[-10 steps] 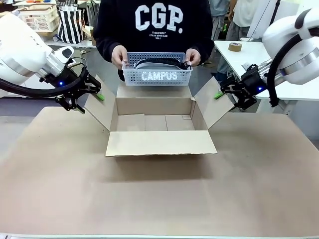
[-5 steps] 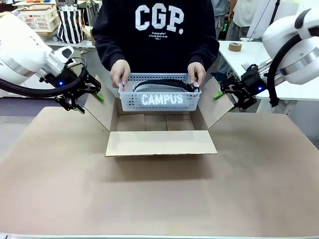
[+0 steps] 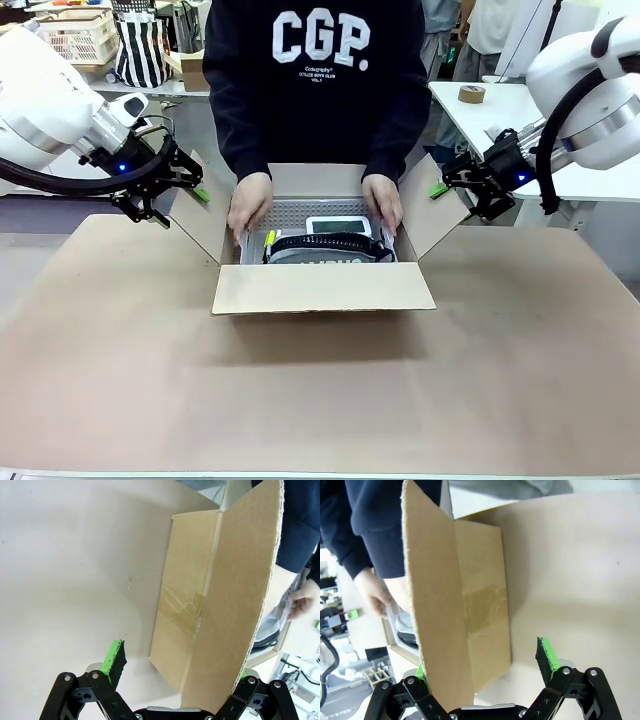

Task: Pack the gift set into the box.
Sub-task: Lift both hands away from the flaps of the Package Box.

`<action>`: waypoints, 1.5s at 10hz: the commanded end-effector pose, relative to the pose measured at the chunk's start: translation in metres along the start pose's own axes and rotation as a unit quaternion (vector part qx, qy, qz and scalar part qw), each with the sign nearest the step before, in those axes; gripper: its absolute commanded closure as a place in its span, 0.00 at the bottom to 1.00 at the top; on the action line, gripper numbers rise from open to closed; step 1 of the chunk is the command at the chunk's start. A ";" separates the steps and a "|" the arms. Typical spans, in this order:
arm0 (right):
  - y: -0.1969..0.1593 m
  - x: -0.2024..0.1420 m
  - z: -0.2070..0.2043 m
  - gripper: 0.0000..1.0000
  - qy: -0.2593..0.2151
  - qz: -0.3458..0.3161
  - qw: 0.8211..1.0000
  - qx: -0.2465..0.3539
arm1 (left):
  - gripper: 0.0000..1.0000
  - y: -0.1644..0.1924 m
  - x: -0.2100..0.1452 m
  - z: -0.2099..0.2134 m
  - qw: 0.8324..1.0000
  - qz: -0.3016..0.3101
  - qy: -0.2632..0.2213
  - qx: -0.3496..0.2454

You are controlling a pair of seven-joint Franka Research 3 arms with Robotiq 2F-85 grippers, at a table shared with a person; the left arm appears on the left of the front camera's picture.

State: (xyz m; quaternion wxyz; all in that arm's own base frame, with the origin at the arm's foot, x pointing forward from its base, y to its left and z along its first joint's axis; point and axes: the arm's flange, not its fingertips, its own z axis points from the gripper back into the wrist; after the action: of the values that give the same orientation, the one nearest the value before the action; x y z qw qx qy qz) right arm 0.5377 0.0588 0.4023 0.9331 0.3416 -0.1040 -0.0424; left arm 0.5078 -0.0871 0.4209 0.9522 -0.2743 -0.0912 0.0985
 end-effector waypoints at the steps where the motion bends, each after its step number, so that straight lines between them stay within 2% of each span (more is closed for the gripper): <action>1: 0.004 0.000 0.002 0.00 -0.005 -0.005 1.000 -0.007 | 0.00 -0.001 0.001 0.002 1.000 0.005 -0.001 0.007; 15: 0.004 0.000 0.002 0.00 -0.005 -0.005 1.000 -0.007 | 0.00 -0.001 0.001 0.002 1.000 0.005 -0.001 0.007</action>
State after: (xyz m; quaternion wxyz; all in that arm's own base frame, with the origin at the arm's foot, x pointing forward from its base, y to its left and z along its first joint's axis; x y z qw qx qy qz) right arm 0.5377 0.0588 0.4024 0.9331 0.3416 -0.1040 -0.0424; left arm 0.5078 -0.0871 0.4209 0.9522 -0.2743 -0.0912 0.0985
